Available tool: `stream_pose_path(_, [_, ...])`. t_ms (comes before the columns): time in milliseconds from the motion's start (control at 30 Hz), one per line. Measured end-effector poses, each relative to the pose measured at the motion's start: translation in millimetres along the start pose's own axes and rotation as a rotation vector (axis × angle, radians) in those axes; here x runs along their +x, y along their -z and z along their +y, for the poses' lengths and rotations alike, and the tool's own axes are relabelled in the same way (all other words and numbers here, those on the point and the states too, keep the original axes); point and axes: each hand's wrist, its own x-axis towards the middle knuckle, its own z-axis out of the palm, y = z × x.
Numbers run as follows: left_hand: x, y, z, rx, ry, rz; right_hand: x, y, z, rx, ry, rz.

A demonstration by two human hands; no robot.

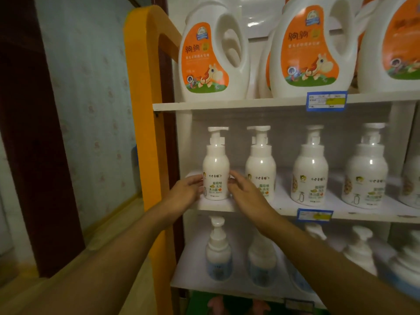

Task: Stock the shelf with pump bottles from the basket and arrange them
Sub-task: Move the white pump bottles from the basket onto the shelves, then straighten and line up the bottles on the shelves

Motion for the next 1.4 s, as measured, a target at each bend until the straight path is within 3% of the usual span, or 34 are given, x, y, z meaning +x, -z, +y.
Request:
stream_pose_path(467, [8.0,0.3,-4.0,-0.013,0.045,0.02,-1.9,2.0,-1.2,-0.011,-0.023,0.017])
stream_pose_path(667, [-12.6,-3.7,3.6,0.114,-0.056,-0.04,-4.2,0.8,-2.8,-0.025,-0.03,-0.027])
stream_pose_path(833, [-38.3,-2.1,-9.3,0.094,-0.227,0.12,-23.0,3.3,-11.4,0.114,-0.028,-0.023])
stream_pose_path(967, [-55.4,-2.1,-22.8,-0.044,-0.255,0.195,-41.1,1.9,-9.5,0.121,0.065,0.047])
stream_pose_path(1200, [-66.6,-22.7,-98.1,0.038,-0.087,0.074,-73.0,-21.6,73.1,0.152,-0.105,0.068])
stream_pose_path(1400, [-55.2,-49.1,-176.3,0.164,0.162,-0.125,-75.7,-61.8,139.2,-0.085,-0.359,-0.115])
